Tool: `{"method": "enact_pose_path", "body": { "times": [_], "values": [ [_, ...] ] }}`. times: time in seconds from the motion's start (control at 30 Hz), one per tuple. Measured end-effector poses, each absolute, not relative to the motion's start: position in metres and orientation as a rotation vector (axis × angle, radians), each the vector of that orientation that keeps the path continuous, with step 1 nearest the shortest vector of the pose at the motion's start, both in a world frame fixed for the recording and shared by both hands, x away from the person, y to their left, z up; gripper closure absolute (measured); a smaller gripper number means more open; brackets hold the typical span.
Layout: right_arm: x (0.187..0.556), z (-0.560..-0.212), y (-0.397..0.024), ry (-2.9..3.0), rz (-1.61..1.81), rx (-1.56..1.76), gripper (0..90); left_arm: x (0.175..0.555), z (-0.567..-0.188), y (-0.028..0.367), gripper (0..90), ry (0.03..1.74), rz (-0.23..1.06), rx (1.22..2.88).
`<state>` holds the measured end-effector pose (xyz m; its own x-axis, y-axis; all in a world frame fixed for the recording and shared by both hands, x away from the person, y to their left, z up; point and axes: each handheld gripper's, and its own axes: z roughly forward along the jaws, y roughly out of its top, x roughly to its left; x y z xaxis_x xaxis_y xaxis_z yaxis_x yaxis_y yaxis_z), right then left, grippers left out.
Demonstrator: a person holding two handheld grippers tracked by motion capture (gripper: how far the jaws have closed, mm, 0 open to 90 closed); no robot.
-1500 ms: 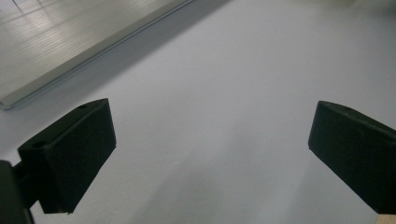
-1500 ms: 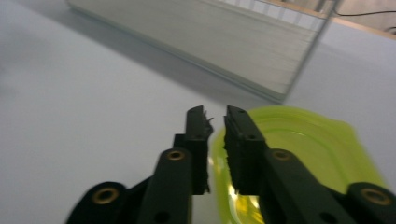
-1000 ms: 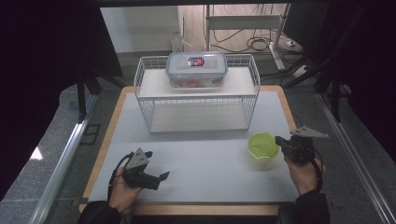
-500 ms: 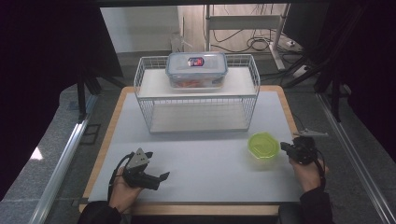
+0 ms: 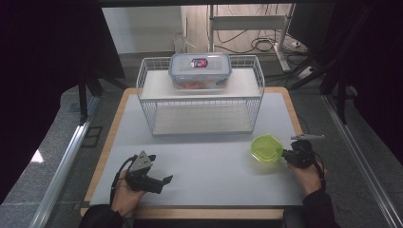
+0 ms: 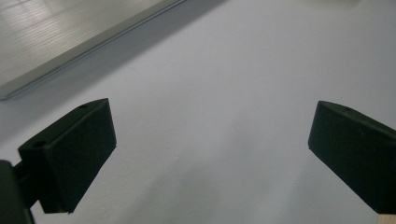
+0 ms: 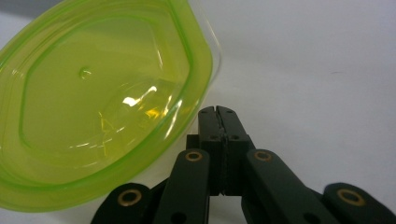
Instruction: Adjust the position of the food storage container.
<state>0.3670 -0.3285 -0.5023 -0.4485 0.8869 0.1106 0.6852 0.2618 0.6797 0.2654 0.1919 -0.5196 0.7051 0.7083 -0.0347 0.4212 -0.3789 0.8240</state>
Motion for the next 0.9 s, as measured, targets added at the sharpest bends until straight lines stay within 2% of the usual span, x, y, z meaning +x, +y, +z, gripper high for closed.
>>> {"method": "enact_pose_path", "body": {
  "times": [0.9],
  "values": [
    [0.365, -0.511, -0.263, 2.468, 0.95, 1.318, 90.0, 0.265, -0.52, 0.191, 1.3, 0.86, 0.405, 2.037]
  ]
}}
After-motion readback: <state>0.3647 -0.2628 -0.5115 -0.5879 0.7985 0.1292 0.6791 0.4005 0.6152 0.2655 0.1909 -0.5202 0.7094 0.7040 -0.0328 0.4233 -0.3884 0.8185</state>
